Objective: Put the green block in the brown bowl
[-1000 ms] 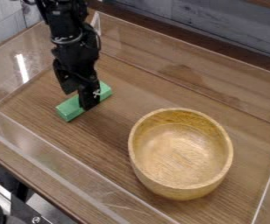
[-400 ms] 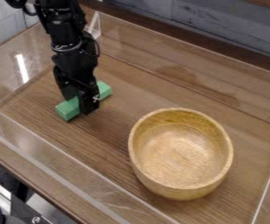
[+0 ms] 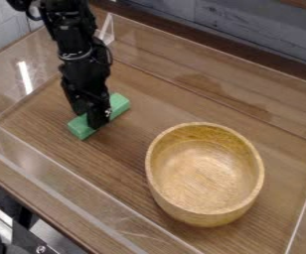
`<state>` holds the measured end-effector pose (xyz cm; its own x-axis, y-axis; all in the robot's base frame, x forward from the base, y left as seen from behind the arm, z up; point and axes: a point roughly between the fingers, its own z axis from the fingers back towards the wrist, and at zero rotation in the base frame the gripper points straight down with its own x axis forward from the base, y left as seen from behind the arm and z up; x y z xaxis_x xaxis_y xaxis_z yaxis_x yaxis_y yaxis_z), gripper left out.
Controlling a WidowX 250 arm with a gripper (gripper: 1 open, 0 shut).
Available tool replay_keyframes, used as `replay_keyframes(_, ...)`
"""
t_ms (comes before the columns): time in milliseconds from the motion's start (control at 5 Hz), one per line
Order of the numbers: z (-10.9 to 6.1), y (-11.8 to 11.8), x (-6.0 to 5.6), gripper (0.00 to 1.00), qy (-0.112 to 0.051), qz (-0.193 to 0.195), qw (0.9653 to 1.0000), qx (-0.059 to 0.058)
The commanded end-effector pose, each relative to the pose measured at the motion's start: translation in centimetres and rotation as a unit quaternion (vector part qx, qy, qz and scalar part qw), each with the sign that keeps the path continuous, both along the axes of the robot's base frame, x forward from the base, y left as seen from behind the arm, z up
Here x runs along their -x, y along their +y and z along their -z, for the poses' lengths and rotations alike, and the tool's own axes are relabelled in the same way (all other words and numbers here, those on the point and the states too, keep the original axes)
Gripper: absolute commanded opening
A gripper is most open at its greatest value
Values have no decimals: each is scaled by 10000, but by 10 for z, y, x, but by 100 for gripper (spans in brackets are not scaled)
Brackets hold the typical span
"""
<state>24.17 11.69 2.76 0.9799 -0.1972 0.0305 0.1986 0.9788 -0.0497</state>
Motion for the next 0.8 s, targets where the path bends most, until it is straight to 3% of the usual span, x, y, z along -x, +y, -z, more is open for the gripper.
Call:
replay_keyframes(0,-13,3,-7,0,-96,-85,9999,-61)
replay_keyframes(600,-28,-1,-11,0,60,-226,9997,16)
